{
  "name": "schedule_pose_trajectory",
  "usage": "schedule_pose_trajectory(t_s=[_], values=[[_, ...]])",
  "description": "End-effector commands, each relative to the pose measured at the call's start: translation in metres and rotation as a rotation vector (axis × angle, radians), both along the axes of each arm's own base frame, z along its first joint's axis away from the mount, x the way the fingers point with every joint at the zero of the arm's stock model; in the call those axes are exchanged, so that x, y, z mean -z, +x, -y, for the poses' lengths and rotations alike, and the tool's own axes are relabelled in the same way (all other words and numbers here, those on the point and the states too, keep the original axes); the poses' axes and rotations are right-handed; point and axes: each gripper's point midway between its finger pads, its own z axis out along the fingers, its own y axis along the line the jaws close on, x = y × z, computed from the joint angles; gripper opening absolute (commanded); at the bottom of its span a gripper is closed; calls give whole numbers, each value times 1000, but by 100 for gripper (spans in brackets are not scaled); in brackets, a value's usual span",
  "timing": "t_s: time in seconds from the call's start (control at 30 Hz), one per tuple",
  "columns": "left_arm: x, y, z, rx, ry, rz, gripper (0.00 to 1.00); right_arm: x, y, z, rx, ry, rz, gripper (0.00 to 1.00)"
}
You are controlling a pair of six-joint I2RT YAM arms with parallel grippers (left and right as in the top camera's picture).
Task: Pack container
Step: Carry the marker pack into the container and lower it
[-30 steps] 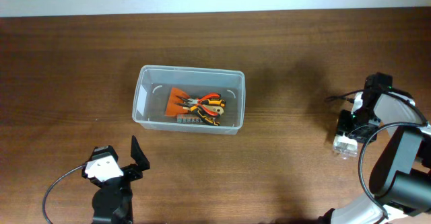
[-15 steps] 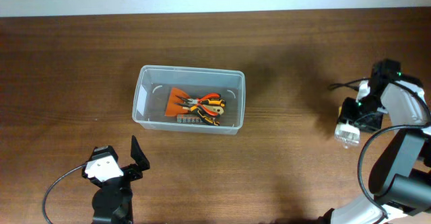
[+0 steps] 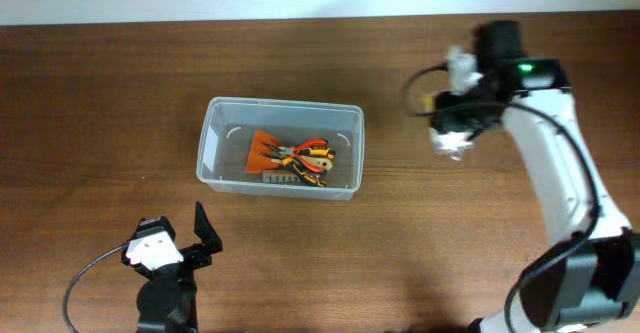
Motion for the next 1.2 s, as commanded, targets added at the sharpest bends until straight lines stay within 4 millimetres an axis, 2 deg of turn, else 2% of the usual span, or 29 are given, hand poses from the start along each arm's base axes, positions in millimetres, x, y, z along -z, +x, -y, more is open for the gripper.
schedule_pose_trajectory(t_s=[0.0, 0.03, 0.1, 0.23, 0.5, 0.63, 0.83, 1.17], values=[[1, 0, 0, 1, 9, -2, 99, -30, -9, -60, -284, -17, 103, 43], [1, 0, 0, 1, 9, -2, 99, -31, -11, -70, -324, -21, 110, 43], [1, 0, 0, 1, 9, -2, 99, -34, -21, -104, -469, -39, 140, 43], [1, 0, 0, 1, 9, -2, 99, -37, -39, -152, -655, -50, 190, 43], [1, 0, 0, 1, 9, -2, 99, -40, -50, -205, -841, -75, 290, 43], [1, 0, 0, 1, 9, -2, 99, -35, -41, -221, -858, -68, 326, 43], [1, 0, 0, 1, 9, -2, 99, -12, -26, -231, -859, -70, 315, 42], [1, 0, 0, 1, 9, -2, 99, 57, -9, -243, -867, -91, 212, 42]])
